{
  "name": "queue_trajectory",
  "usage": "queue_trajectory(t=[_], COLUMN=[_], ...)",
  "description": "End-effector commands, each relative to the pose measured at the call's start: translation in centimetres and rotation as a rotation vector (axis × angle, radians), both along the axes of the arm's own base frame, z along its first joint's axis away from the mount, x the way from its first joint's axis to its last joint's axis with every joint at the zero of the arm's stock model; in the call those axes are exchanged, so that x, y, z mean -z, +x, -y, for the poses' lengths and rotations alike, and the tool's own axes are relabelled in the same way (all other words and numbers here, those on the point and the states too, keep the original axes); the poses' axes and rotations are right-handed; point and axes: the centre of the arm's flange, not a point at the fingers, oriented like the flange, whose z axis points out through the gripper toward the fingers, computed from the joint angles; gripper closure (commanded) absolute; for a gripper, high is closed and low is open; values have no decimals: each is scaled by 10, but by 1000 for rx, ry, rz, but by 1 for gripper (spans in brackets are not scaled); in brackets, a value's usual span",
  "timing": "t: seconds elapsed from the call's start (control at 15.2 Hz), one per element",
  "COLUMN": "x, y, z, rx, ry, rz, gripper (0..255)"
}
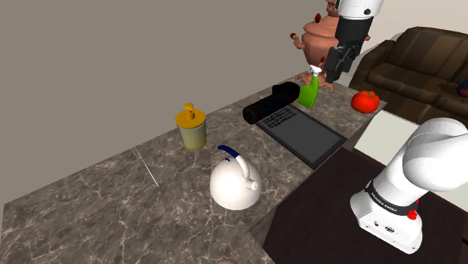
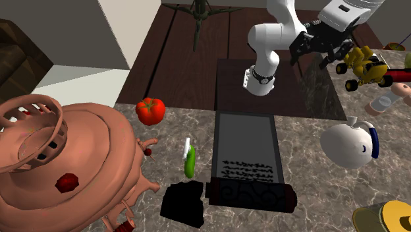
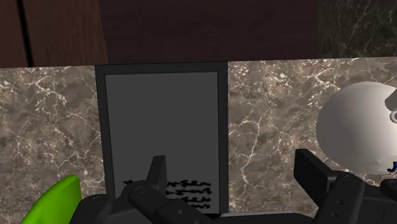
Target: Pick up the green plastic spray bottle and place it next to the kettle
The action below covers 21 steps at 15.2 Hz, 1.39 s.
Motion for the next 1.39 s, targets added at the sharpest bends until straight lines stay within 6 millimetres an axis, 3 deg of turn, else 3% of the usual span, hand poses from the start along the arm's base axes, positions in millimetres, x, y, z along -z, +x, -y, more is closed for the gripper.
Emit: queue_trajectory(t=[0.0,1.32], x=[0,71], y=[0,126], z=[0,228], rx=[0,8], ry=[0,53], rz=[0,17], gripper=[0,0])
